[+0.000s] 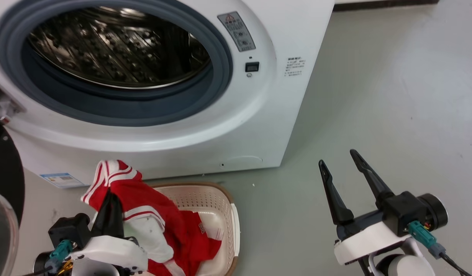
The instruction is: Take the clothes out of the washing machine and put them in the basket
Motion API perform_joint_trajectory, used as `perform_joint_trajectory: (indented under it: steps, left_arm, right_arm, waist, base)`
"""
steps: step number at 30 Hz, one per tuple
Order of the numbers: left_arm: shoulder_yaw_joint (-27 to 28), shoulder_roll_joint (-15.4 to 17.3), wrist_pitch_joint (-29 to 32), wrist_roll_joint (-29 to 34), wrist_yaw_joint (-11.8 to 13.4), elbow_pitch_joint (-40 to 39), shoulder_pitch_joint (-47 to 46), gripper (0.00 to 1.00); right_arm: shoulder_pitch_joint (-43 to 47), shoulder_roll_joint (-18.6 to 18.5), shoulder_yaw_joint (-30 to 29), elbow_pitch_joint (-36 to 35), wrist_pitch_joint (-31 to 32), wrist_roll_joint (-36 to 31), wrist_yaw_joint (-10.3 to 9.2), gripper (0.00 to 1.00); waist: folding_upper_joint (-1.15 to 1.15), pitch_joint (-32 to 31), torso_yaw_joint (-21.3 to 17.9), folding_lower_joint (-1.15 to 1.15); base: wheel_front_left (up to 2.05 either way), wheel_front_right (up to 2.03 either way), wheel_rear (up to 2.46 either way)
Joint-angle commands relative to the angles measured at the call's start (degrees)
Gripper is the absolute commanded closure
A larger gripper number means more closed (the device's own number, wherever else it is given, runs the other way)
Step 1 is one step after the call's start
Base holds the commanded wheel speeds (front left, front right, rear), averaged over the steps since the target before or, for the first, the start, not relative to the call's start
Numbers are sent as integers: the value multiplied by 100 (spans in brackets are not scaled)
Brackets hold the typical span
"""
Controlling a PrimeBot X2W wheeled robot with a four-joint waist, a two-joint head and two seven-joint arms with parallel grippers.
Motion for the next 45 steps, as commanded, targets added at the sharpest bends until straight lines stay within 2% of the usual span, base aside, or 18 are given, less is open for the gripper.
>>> perform_joint_trajectory:
  steps: [1,9,16,23,34,40,41,42,43,44,45]
  left_arm:
    - [40,-17,-82,-52,-73,236,-168,100]
    - [197,-180,-464,-299,-615,2358,-927,100]
    - [434,-264,-582,-200,-948,4070,-1675,100]
    - [879,-250,-579,133,-1102,4914,-2141,100]
    - [1059,-216,-580,375,-1361,5954,-2642,100]
    - [1137,-189,-580,466,-1402,6258,-2886,100]
    - [1138,-188,-580,486,-1406,6304,-2918,73]
    - [1142,-193,-580,493,-1439,6373,-2954,53]
    - [1137,-202,-580,503,-1457,6434,-2979,20]
    - [1150,-208,-580,497,-1466,6462,-3000,0]
    - [1166,-214,-580,499,-1469,6501,-3009,0]
  right_arm:
    - [-116,8,15,-20,-32,-1,-4,0]
    - [-487,8,166,-21,-134,38,-4,0]
    - [-810,10,278,0,-239,61,-4,0]
    - [-1057,9,393,-103,-290,29,-4,0]
    - [-1240,9,467,-109,-406,119,-4,0]
    - [-1340,9,509,-81,-494,173,-4,0]
    - [-1334,8,517,-63,-507,167,-4,0]
    - [-1337,9,530,-43,-512,170,-4,0]
    - [-1345,9,542,-14,-506,179,-4,0]
    - [-1353,9,547,9,-521,195,-4,0]
    - [-1362,8,552,42,-535,201,-4,0]
  waist:
    - [0,229,-106,0]
    - [0,1019,-384,0]
    - [0,1657,-629,0]
    - [0,2259,-854,0]
    - [0,2815,-1080,0]
    - [0,3011,-1140,0]
    - [0,3013,-1147,0]
    - [0,3011,-1152,0]
    - [0,2995,-1156,0]
    - [0,2968,-1154,0]
    - [0,2930,-1152,0]
  base:
    - [0,0,0]
    - [0,0,0]
    - [0,0,0]
    - [0,0,0]
    - [0,0,0]
    - [0,0,0]
    - [0,0,0]
    - [0,0,0]
    - [0,0,0]
    - [0,0,0]
    - [0,0,0]
